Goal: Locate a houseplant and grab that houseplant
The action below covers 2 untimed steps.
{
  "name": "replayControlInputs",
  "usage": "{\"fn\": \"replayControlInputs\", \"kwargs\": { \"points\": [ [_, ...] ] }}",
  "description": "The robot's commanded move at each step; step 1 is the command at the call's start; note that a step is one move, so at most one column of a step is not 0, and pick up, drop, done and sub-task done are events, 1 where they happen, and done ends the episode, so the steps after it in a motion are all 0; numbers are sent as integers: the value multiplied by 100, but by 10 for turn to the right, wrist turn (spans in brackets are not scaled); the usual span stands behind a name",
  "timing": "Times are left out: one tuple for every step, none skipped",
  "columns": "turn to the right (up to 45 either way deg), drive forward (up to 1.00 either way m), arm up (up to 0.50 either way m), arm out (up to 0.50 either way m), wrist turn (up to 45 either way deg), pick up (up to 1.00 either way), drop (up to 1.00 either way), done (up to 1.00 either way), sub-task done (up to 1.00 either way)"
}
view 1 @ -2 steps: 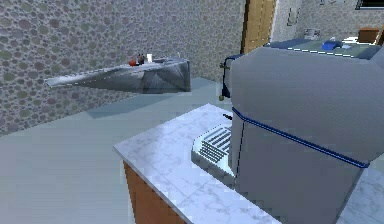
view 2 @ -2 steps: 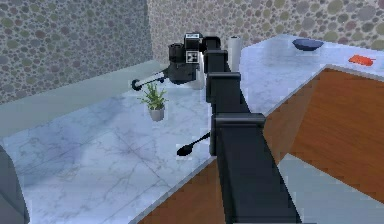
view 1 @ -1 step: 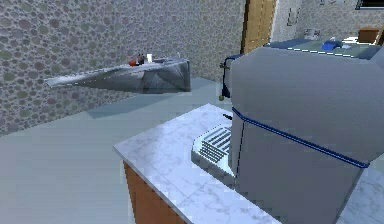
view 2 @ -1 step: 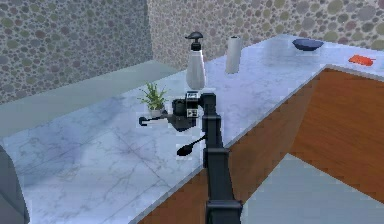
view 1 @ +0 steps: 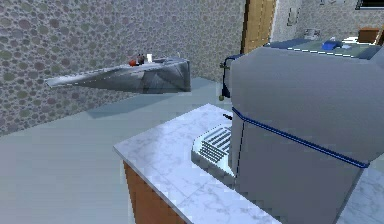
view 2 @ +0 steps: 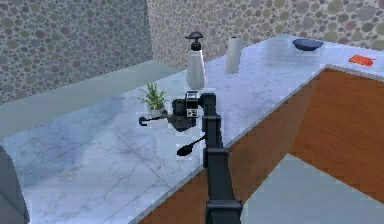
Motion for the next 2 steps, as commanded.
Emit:
{"fn": "replayControlInputs", "kwargs": {
  "points": [
    [0,0,10,0,0,0,0,0,0],
    [0,0,0,0,0,0,0,100,0]
  ]
}}
